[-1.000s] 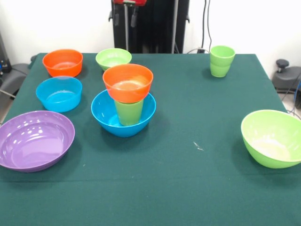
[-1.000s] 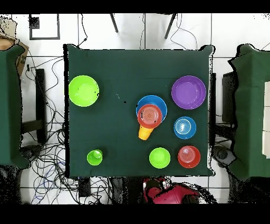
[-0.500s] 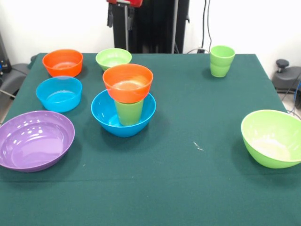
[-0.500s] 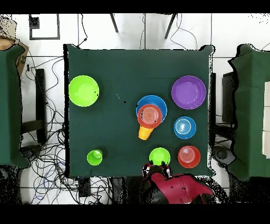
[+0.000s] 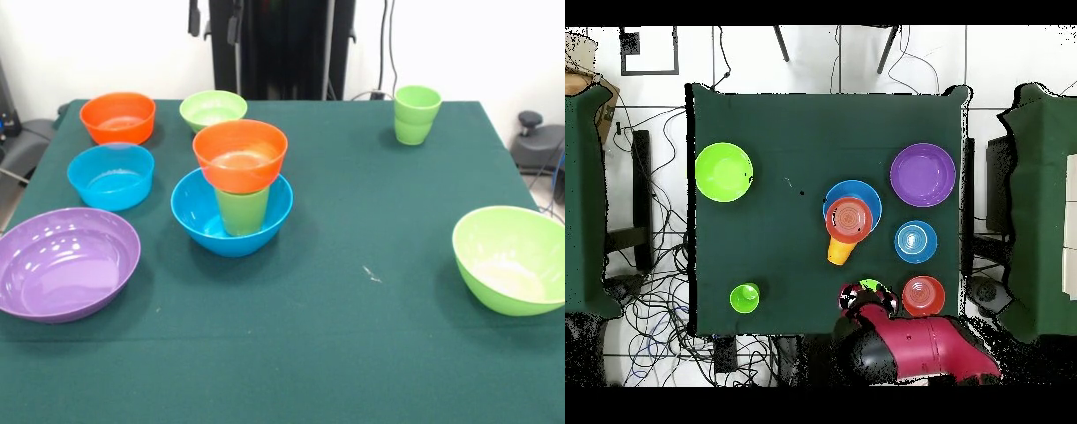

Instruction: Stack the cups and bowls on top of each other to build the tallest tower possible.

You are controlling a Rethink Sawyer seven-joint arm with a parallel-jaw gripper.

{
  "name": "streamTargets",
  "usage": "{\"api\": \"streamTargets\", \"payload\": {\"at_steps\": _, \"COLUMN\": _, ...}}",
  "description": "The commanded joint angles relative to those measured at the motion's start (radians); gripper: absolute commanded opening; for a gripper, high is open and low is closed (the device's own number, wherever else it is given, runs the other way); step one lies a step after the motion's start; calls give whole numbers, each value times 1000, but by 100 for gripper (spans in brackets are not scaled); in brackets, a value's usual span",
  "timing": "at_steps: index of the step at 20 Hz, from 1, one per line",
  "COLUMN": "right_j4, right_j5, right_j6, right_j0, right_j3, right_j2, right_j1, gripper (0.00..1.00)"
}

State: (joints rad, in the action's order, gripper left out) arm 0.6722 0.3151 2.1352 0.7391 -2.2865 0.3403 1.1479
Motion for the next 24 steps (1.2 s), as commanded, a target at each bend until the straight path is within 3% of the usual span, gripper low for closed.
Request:
{"api": "streamTargets", "payload": {"at_steps": 1, "right_j4": -56, "right_j5": 166, "right_j6": -301, "right_j0": 19, "right_j3": -50, "right_j2": 190, "right_j1": 48, "gripper": 100}}
{"api": "streamTargets", "payload": {"at_steps": 4, "right_j4": -1, "right_j5": 150, "right_j6": -217, "right_j0": 6, "right_j3": -43, "right_j2": 169, "right_j1": 18, "gripper": 100}}
{"api": "streamTargets", "payload": {"at_steps": 7, "right_j4": -6, "right_j5": 78, "right_j6": -173, "right_j0": 51, "right_j3": -69, "right_j2": 204, "right_j1": -10, "gripper": 100}}
{"api": "streamTargets", "payload": {"at_steps": 15, "right_j4": 25, "right_j5": 85, "right_j6": -57, "right_j0": -15, "right_j3": -50, "right_j2": 153, "right_j1": -30, "gripper": 100}}
{"api": "streamTargets", "payload": {"at_steps": 19, "right_j4": 2, "right_j5": 70, "right_j6": -27, "right_j0": -30, "right_j3": -64, "right_j2": 148, "right_j1": -35, "gripper": 100}}
{"api": "streamTargets", "payload": {"at_steps": 24, "right_j4": -8, "right_j5": 60, "right_j6": 45, "right_j0": -97, "right_j3": -72, "right_j2": 107, "right_j1": -24, "gripper": 100}}
